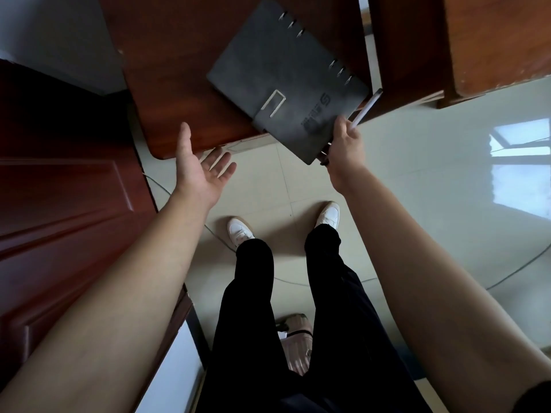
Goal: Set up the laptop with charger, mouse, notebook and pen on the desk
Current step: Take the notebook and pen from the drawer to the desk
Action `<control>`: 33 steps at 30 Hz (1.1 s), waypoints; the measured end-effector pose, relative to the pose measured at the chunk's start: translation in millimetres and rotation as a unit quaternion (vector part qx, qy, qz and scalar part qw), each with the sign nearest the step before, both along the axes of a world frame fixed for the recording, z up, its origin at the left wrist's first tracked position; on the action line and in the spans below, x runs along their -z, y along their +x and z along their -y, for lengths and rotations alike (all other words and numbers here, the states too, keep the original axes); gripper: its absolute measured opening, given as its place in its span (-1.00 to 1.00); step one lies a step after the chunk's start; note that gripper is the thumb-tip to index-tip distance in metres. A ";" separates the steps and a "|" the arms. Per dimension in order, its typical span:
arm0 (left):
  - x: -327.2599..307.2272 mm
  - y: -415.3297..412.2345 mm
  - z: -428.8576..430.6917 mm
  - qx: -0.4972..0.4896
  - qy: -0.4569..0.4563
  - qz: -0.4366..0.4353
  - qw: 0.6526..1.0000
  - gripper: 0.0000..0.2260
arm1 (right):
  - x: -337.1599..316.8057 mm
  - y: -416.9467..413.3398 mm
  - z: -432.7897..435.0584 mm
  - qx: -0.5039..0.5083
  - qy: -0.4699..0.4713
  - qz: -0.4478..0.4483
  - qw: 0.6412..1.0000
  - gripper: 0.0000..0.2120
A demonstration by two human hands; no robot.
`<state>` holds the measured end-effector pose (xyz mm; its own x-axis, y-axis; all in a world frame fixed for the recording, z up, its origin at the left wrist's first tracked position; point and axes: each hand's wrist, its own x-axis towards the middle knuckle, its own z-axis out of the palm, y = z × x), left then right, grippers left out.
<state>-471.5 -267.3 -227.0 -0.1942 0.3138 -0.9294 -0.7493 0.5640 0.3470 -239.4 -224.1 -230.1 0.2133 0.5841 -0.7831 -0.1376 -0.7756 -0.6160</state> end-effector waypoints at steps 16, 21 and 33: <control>-42.2 53.0 -1.2 0.560 0.025 -0.445 0.698 -0.07 | -52.6 104.6 44.4 -0.249 0.085 0.115 0.958 -0.50; -88.5 80.1 -30.2 0.672 0.140 -0.145 0.713 -0.29 | -113.4 114.6 57.4 -0.315 0.091 0.083 0.941 -0.55; -188.7 114.0 8.8 0.623 0.182 0.017 0.761 -0.59 | -212.2 152.5 133.5 -0.138 0.042 0.279 0.950 -0.67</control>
<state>-357.5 -276.1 -38.3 0.4868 0.4729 -0.7344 0.2749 0.7151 0.6427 -87.0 -357.6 -17.9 0.4109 0.7337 -0.5412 0.4287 -0.6794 -0.5956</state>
